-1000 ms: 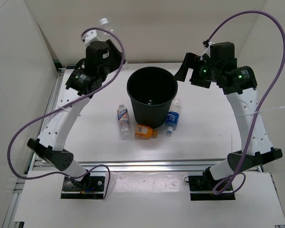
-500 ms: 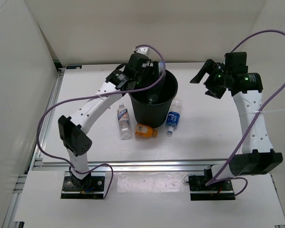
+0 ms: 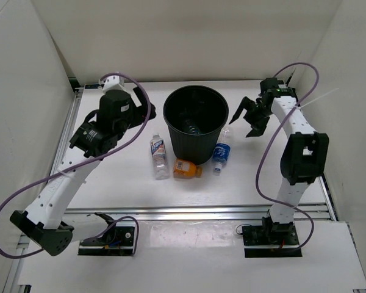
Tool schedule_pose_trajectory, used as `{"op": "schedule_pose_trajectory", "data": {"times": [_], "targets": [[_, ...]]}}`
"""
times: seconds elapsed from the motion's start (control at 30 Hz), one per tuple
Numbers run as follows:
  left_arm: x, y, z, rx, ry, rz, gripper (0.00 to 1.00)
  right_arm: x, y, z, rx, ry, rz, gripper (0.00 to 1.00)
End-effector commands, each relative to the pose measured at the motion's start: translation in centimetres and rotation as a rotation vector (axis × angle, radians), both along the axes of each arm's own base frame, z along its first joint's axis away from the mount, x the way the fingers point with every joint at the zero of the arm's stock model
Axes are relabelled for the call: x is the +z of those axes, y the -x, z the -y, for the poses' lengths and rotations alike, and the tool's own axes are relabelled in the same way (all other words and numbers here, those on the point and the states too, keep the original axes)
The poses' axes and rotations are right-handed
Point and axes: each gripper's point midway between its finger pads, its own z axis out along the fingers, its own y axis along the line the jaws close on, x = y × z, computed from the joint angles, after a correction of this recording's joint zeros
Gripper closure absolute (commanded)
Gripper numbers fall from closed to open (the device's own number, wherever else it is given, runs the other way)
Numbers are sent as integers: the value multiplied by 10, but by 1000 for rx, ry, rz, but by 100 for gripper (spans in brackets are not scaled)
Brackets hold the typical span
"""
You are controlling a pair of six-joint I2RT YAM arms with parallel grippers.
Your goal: Put the plastic bottles in the bin
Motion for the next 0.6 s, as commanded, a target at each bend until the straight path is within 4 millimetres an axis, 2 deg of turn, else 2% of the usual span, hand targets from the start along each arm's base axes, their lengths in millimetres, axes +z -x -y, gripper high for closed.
{"op": "schedule_pose_trajectory", "data": {"times": [0.0, 0.07, 0.2, 0.27, 0.37, 0.5, 0.57], "targets": [[-41, 8, -20, 69, -52, -102, 0, -25, -4, -15, 100, -18, -11, 0], [-45, 14, -31, 105, -57, -121, 0, -36, -5, -25, 132, -14, -33, 0], [-61, 21, -51, 154, -109, -190, 0, -72, -6, -36, 166, -6, -104, 0], [-65, 23, -55, 167, -113, -211, 0, -85, -9, -46, 189, -14, -130, 0], [-69, 25, -64, 197, -112, -233, 0, -105, -11, -47, 188, -11, -171, 0], [-88, 26, -70, 210, -108, -285, 0, -124, -4, -41, 180, 25, -239, 10], [-93, 25, -75, 221, -84, -308, 0, -125, -3, -28, 147, 72, -241, 21]]}}
